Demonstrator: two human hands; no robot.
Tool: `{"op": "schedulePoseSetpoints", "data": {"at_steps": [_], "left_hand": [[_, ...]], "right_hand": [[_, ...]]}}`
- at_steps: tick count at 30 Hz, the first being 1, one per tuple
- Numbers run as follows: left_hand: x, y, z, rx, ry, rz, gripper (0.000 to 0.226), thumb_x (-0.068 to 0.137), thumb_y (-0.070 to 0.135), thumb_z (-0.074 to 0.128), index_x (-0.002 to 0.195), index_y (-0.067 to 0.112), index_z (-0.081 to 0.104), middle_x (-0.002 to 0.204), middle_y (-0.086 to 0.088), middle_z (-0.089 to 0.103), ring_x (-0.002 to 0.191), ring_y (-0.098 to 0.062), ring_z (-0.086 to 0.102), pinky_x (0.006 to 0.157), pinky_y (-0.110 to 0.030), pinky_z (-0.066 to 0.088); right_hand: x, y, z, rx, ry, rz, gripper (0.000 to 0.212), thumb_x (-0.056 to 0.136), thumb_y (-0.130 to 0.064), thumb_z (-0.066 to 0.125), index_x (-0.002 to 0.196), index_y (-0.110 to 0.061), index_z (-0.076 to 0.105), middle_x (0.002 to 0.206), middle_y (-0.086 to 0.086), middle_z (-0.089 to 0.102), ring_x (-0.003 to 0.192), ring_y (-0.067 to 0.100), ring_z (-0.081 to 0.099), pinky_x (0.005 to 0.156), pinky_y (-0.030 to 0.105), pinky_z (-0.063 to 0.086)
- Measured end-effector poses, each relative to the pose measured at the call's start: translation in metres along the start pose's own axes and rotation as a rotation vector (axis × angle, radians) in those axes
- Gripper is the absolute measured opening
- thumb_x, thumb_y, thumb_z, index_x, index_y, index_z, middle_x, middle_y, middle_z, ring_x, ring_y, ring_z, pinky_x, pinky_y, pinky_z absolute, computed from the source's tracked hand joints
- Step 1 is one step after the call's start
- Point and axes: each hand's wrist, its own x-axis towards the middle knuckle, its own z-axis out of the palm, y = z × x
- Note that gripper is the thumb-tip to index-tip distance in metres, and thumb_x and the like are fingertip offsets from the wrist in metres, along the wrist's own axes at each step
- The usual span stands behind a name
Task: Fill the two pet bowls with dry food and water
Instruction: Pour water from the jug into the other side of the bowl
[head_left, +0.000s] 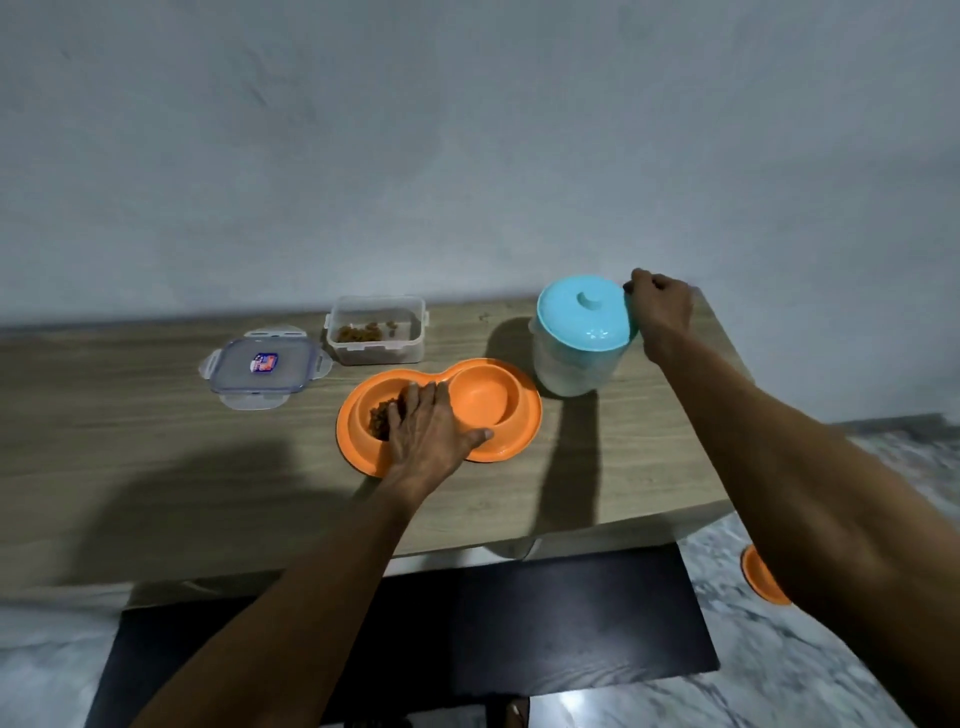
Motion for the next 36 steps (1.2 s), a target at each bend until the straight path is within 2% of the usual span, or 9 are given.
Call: {"op": "schedulePoseSetpoints", "data": {"at_steps": [3,6,13,17,21,27,33,36], "left_hand": [[0.001,0.0,0.004,0.002,0.004,0.005,0.095,0.079,0.065,0.062,0.151,0.012,0.029,0.157,-0.008,0.034,0.15,-0.032,0.015,0.118,-0.057,0.013],[0.002,0.001,0.009,0.001,-0.006,-0.022,0.095,0.081,0.065,0.061,0.152,0.012,0.026,0.16,-0.008,0.029,0.151,-0.031,0.011,0.118,-0.055,0.011],[0.001,0.001,0.015,0.043,0.008,-0.013,0.096,0.081,0.064,0.061,0.153,0.011,0.025,0.16,-0.008,0.028,0.152,-0.03,0.012,0.119,-0.054,0.012],[0.002,0.002,0.015,0.041,0.01,-0.015,0.097,0.081,0.064,0.062,0.153,0.011,0.024,0.16,-0.009,0.028,0.152,-0.029,0.011,0.12,-0.055,0.011],[-0.001,0.004,0.013,0.021,-0.003,-0.024,0.098,0.082,0.061,0.062,0.154,0.01,0.02,0.162,-0.009,0.023,0.153,-0.029,0.008,0.12,-0.054,0.007],[-0.002,0.004,0.012,0.013,0.01,-0.014,0.098,0.081,0.061,0.065,0.153,0.01,0.022,0.161,-0.009,0.026,0.152,-0.03,0.01,0.12,-0.057,0.009],[-0.003,0.007,0.009,0.003,-0.001,-0.019,0.098,0.081,0.058,0.066,0.154,0.011,0.02,0.161,-0.009,0.025,0.152,-0.03,0.009,0.119,-0.057,0.007],[-0.003,0.007,0.009,0.007,-0.009,-0.024,0.099,0.081,0.059,0.066,0.154,0.011,0.019,0.161,-0.008,0.024,0.152,-0.03,0.009,0.119,-0.056,0.007]], "right_hand": [[0.008,0.015,0.004,0.192,-0.033,0.133,0.027,0.087,-0.032,0.056,0.067,-0.015,0.064,0.075,0.001,0.068,0.078,0.021,0.065,0.068,0.034,0.047],[0.014,0.025,0.007,0.3,-0.079,0.186,0.026,0.086,-0.033,0.059,0.069,-0.013,0.06,0.078,0.004,0.064,0.074,0.019,0.062,0.065,0.033,0.044],[0.019,0.031,0.006,0.235,-0.093,0.216,0.028,0.083,-0.043,0.058,0.075,-0.016,0.059,0.092,0.007,0.068,0.078,0.022,0.065,0.067,0.034,0.047],[0.015,0.029,0.007,0.196,-0.068,0.206,0.03,0.08,-0.042,0.058,0.074,-0.013,0.06,0.085,0.004,0.067,0.073,0.021,0.064,0.063,0.034,0.046],[0.009,0.018,0.013,0.119,-0.026,0.164,0.03,0.078,-0.039,0.056,0.069,-0.011,0.059,0.076,0.003,0.064,0.076,0.025,0.063,0.066,0.038,0.046],[-0.008,-0.002,0.023,-0.028,-0.002,0.021,0.038,0.087,-0.028,0.055,0.056,-0.009,0.048,0.059,0.002,0.053,0.059,0.019,0.05,0.068,0.036,0.043],[-0.016,-0.01,0.025,-0.19,0.004,-0.105,0.044,0.089,-0.027,0.052,0.051,-0.007,0.047,0.054,0.004,0.051,0.063,0.023,0.051,0.07,0.033,0.04],[-0.019,-0.015,0.026,-0.236,-0.005,-0.16,0.044,0.087,-0.028,0.051,0.049,-0.006,0.048,0.051,0.005,0.051,0.068,0.027,0.053,0.075,0.039,0.045]]}}
